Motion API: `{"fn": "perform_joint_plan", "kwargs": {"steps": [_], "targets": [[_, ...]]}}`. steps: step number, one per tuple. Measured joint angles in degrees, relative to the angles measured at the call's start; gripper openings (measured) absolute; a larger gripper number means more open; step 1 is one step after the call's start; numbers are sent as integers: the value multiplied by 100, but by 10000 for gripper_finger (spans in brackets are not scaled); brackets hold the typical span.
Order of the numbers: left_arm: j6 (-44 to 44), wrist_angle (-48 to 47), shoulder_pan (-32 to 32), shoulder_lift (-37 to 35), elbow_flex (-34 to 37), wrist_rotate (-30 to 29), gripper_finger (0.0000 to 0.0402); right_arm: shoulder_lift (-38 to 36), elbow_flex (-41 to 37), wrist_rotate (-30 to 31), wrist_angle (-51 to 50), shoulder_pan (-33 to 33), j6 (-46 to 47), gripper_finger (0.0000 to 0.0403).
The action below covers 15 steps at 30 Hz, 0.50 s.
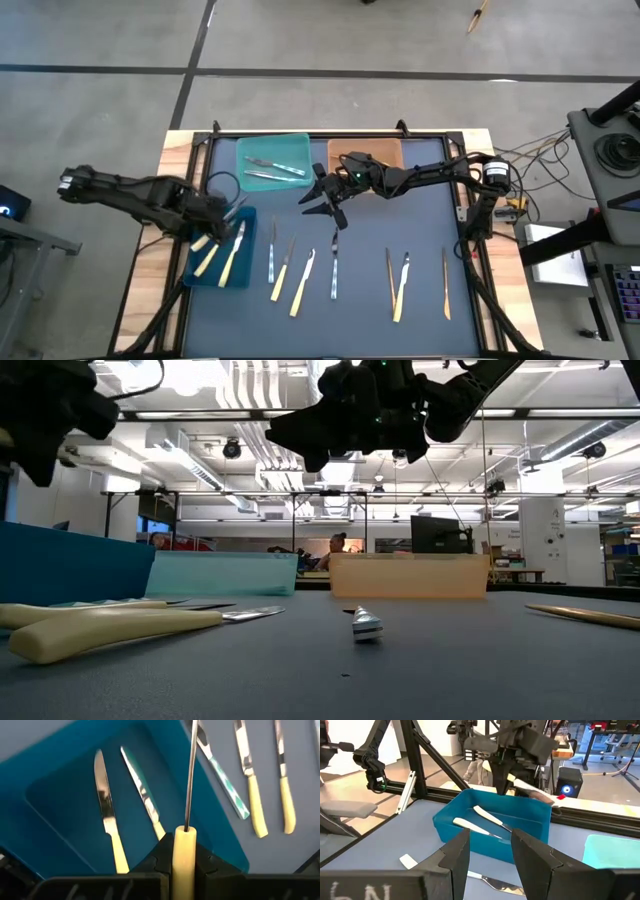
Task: Sort silverware by color (type)
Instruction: Put the light yellow knife into the blue bin
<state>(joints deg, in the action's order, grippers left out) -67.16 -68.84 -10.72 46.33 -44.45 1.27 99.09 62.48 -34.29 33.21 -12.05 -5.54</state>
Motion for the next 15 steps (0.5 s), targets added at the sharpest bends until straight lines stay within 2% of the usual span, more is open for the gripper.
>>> {"fn": "perform_joint_plan", "kwargs": {"steps": [15], "targets": [[-200, -340, -61, 871, 24, 943, 6, 0, 0, -4, -33, 0, 61, 134]]}}
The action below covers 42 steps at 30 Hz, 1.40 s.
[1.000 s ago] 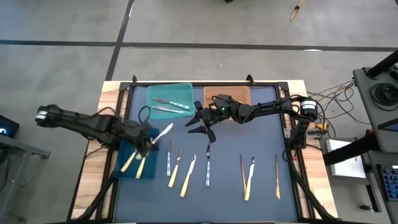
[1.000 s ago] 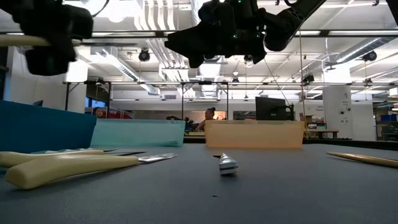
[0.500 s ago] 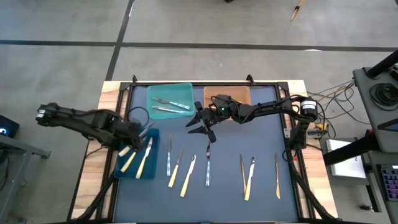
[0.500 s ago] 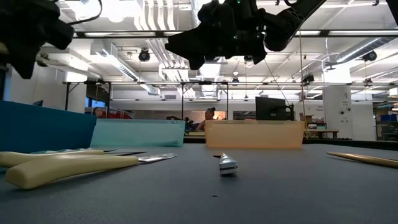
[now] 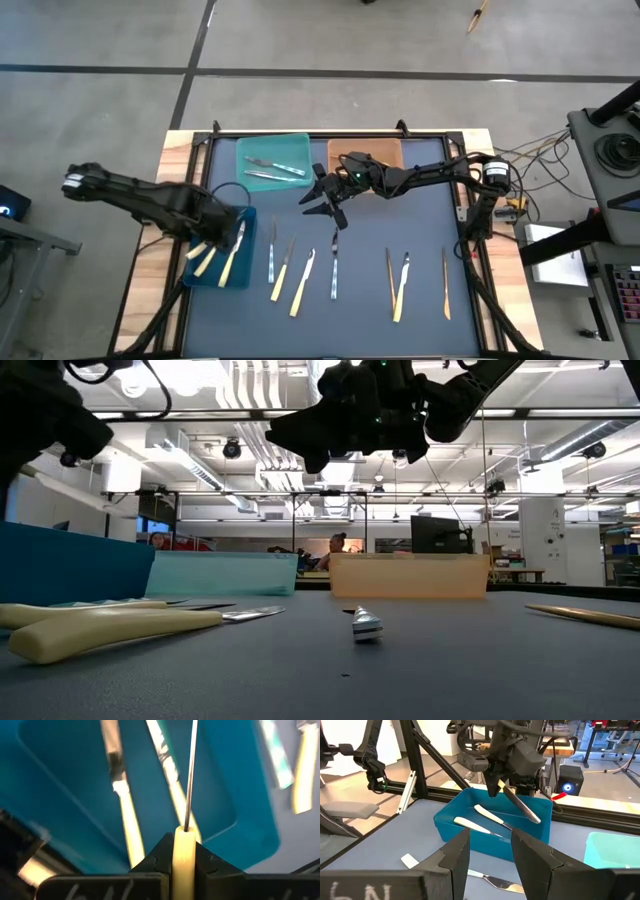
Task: Sort silverware by color (type)
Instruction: Put the light yellow knife into the blue bin
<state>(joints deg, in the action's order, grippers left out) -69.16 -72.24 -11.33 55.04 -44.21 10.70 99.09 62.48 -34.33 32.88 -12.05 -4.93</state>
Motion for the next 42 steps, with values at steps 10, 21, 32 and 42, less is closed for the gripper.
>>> {"fn": "perform_joint_plan", "kwargs": {"steps": [10, 21, 32, 42], "targets": [[-279, -390, -133, 419, 7, 397, 6, 0, 0, 0, -4, 0, 0, 134], [-291, -366, -138, 1052, 9, 426, 6, 0, 0, -2, -13, 2, 2, 135], [-143, -274, -138, 1548, 9, 426, 6, 0, 0, -4, -11, 2, 4, 135], [43, -69, -138, 1874, 9, 352, 6, 0, 0, -5, -15, 2, 59, 135]]}}
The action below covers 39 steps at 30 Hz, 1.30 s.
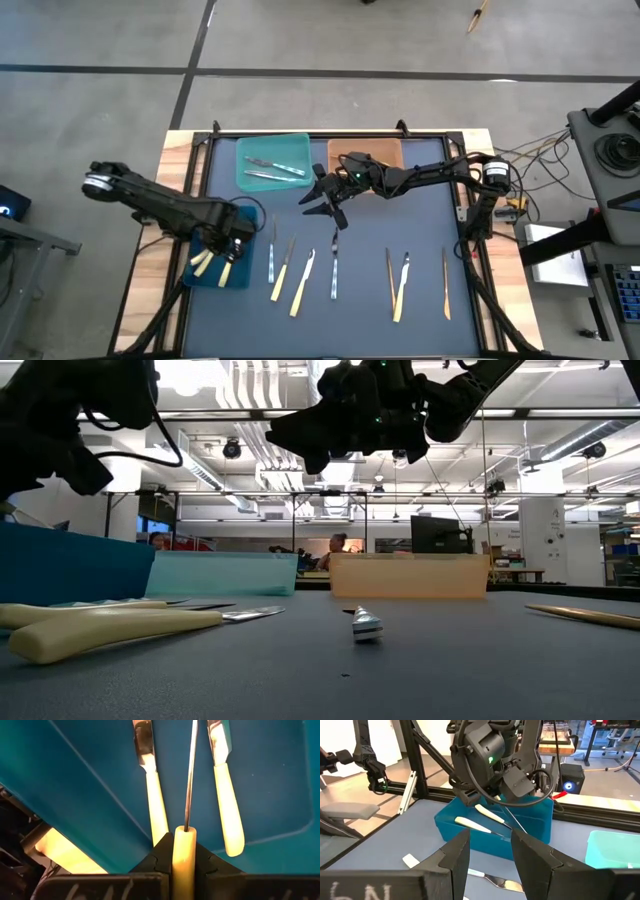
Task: Sort silverware by color (type)
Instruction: Put the light yellow knife into the blue bin
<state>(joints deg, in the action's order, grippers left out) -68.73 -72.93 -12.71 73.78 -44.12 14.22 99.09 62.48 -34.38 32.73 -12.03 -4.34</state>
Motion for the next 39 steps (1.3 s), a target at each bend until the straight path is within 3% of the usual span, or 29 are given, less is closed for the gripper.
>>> {"fn": "perform_joint_plan", "kwargs": {"steps": [39], "targets": [[271, 385, 0, 663, 0, -483, 6, 4, -2, 3, -365, 0, -20, 134]]}}
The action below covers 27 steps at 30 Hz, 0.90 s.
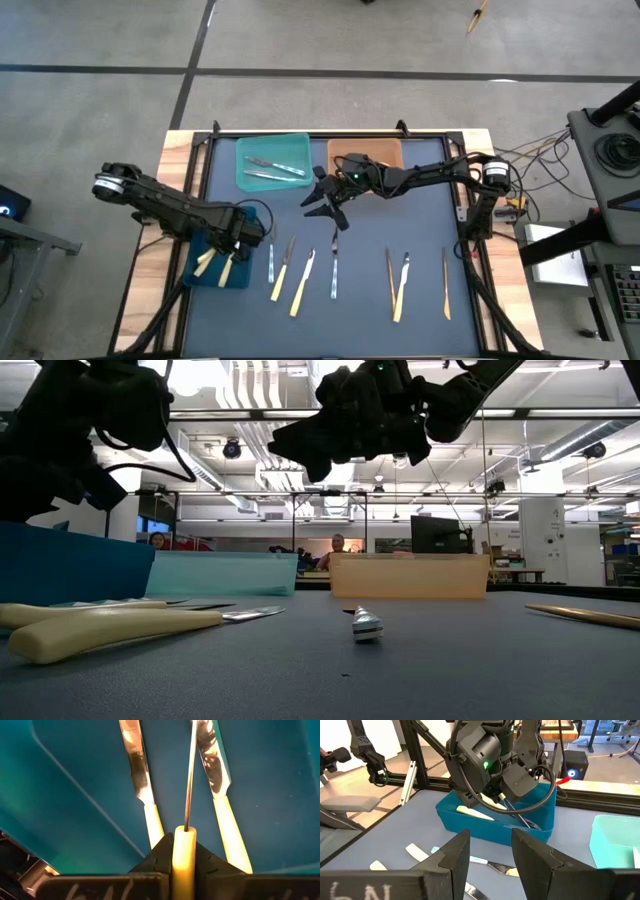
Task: Sort silverware by color (type)
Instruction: Put the light yellow knife into the blue bin
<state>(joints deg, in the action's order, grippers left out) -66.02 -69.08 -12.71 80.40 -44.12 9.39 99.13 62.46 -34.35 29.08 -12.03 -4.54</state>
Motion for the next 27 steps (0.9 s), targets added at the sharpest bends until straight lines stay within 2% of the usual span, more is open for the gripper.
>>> {"fn": "perform_joint_plan", "kwargs": {"steps": [27], "targets": [[60, 181, 0, -9, 0, -50, 7, 2, 0, 0, -13, 0, -40, 135]]}}
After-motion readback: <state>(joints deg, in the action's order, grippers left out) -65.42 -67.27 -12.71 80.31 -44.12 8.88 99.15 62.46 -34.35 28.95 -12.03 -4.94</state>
